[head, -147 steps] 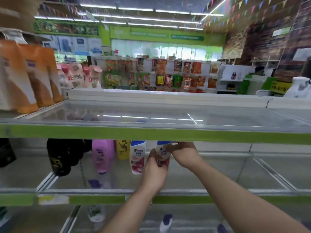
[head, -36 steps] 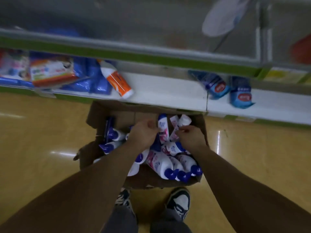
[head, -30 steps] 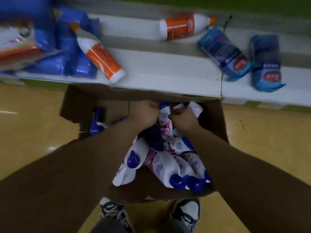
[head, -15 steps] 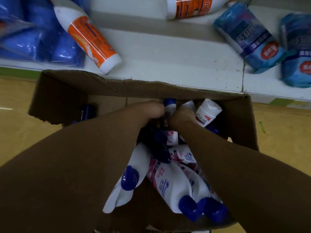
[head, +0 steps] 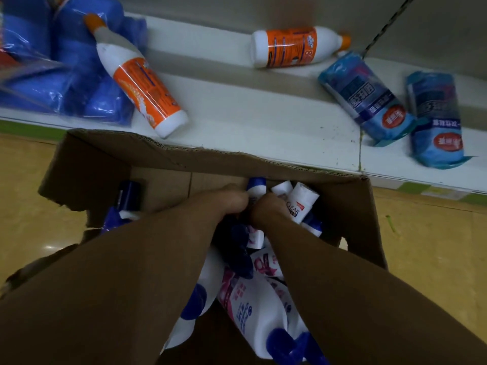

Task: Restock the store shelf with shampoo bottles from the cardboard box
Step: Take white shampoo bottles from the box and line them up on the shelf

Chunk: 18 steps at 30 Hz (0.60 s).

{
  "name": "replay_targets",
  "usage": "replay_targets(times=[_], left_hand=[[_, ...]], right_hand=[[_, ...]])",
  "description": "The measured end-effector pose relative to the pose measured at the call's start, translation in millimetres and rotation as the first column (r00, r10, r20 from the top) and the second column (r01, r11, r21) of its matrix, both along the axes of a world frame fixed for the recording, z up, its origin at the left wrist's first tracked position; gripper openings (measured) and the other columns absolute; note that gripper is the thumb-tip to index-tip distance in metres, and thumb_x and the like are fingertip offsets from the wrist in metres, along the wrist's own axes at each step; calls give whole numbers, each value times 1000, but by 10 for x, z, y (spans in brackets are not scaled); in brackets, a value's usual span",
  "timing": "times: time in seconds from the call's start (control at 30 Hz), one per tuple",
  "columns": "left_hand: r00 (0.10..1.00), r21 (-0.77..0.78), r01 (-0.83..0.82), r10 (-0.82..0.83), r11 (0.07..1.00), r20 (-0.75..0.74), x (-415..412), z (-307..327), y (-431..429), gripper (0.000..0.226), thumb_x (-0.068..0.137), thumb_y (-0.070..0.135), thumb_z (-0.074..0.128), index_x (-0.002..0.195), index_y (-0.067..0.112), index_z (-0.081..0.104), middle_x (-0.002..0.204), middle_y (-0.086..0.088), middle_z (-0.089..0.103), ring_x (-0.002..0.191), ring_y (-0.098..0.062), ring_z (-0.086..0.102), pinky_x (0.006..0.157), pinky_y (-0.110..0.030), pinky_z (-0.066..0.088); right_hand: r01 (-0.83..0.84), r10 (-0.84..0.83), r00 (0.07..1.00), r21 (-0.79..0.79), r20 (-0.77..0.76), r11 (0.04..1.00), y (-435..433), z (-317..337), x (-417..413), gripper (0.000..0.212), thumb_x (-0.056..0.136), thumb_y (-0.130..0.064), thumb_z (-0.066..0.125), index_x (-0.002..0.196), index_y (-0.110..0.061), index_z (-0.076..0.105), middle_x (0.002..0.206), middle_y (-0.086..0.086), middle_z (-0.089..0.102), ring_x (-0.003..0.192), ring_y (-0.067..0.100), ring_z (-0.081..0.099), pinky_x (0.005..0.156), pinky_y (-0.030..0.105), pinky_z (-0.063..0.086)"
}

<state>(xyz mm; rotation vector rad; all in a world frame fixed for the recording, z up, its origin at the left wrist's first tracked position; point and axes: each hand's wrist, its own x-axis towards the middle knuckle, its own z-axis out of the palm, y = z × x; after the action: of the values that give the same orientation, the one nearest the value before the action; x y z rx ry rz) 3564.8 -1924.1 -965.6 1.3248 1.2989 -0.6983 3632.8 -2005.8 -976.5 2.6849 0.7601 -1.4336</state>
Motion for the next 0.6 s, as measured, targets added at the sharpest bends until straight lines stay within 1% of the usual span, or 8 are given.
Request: replay_targets(times=[0.07, 0.17, 0.23, 0.33, 0.37, 0.43, 0.5, 0.6], left_hand=[[1000, 15, 15, -15, 1000, 1, -17, -36, 6, 21, 98, 16, 44, 108, 6, 59, 91, -12, 59, 81, -26, 59, 76, -35, 49], [999, 24, -7, 6, 1000, 50, -73, 39, 25, 16, 96, 9, 46, 96, 6, 62, 90, -13, 60, 85, -27, 57, 78, -34, 46], [995, 18, -44, 43, 999, 86, -114, 152, 10, 15, 93, 5, 49, 92, 3, 64, 95, -18, 64, 79, -25, 57, 70, -30, 46], [990, 55, -84, 77, 995, 119, -197, 462, -36, 22, 91, 1, 53, 70, 5, 58, 75, -12, 60, 63, -18, 53, 53, -24, 44], [987, 64, -85, 75, 994, 145, -219, 623, -47, 21, 91, 2, 53, 71, 5, 59, 77, -10, 60, 65, -17, 53, 55, -24, 46], [971, 54, -105, 90, 993, 223, -264, 1036, -75, 15, 94, 5, 51, 90, 11, 65, 93, -8, 60, 84, -19, 57, 76, -29, 52], [951, 51, -127, 107, 991, 291, -299, 1529, -127, 23, 96, 4, 51, 110, 9, 69, 101, -6, 60, 95, -19, 56, 95, -36, 51], [890, 22, -249, 220, 968, 399, -348, 2366, -205, 31, 90, -7, 52, 109, 5, 72, 102, -11, 69, 96, -23, 61, 97, -40, 49]], right_hand=[[-39, 40, 999, -17, 7, 999, -21, -106, -13, 35, 99, -26, 55, 127, -5, 58, 131, 14, 60, 121, 29, 58, 87, 32, 46], [5, -5, 1000, 15, -9, 1000, -102, -91, -14, 37, 94, -33, 61, 120, -6, 60, 121, 12, 66, 113, 28, 63, 80, 30, 44], [95, -92, 995, 100, -37, 990, -201, 50, -14, 38, 91, -34, 66, 119, -8, 61, 115, 11, 68, 108, 29, 65, 79, 30, 45], [219, -208, 975, 194, -77, 956, -372, 462, -47, 40, 87, -30, 71, 123, -13, 61, 113, 9, 69, 106, 29, 65, 88, 38, 52], [238, -224, 971, 231, -85, 943, -430, 647, -59, 41, 87, -29, 71, 124, -15, 61, 112, 8, 70, 105, 28, 65, 89, 38, 53], [273, -250, 962, 292, -112, 917, -531, 1070, -73, 38, 86, -28, 71, 122, -19, 62, 106, 2, 69, 99, 24, 65, 83, 35, 53], [302, -276, 953, 330, -126, 894, -608, 1591, -65, 34, 86, -28, 71, 118, -21, 61, 99, -3, 67, 92, 18, 65, 75, 29, 50], [324, -305, 946, 400, -112, 857, -653, 2441, -61, 36, 85, -28, 73, 117, -20, 60, 101, -4, 71, 91, 15, 67, 72, 28, 50]])
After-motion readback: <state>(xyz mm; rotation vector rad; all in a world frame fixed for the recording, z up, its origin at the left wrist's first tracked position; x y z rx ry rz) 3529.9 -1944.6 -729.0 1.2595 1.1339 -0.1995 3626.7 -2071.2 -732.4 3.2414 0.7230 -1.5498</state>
